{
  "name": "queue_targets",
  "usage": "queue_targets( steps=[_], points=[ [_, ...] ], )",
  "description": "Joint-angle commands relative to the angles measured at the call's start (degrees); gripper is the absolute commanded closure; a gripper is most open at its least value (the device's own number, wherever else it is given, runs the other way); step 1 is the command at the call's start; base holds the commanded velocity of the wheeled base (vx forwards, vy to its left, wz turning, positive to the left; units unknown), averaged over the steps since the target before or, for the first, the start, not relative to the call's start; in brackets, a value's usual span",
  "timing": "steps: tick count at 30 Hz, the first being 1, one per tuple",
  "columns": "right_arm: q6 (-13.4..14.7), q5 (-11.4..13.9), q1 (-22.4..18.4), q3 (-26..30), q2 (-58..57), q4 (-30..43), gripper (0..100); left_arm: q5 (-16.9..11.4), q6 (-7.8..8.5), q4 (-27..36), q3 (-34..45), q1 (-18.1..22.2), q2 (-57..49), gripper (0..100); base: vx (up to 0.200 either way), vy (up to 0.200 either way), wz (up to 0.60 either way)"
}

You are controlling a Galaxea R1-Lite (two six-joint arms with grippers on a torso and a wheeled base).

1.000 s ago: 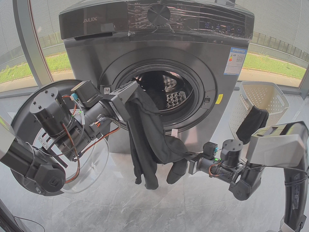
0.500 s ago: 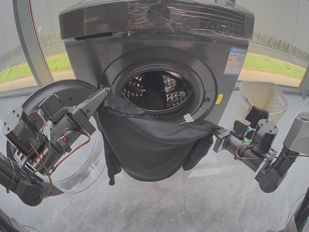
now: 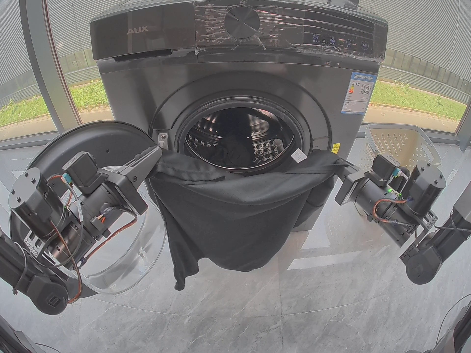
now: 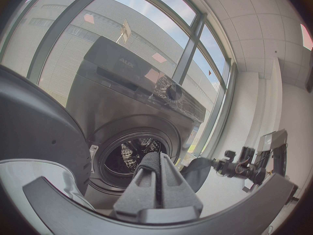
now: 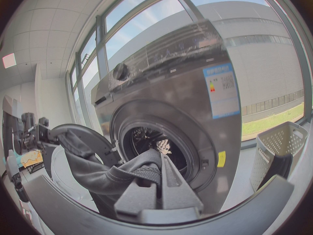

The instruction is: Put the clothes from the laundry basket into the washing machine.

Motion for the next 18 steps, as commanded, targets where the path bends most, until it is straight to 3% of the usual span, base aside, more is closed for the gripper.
queue_targets(
  steps=[1,5,18],
  points=[
    [-0.1,-0.1,-0.4,-2.0,-2.6,0.0,100,0.1,1.46,-0.1,-0.4,0.4,3.2,100,0.000,0.000,0.00],
    [-0.1,-0.1,-0.6,-3.3,-2.4,0.0,100,0.3,3.40,-0.1,-0.5,1.0,3.8,100,0.000,0.000,0.00],
    [-0.1,-1.7,0.1,-4.0,-3.9,0.1,100,0.3,3.40,-0.2,-1.9,2.4,3.5,100,0.000,0.000,0.00]
  ],
)
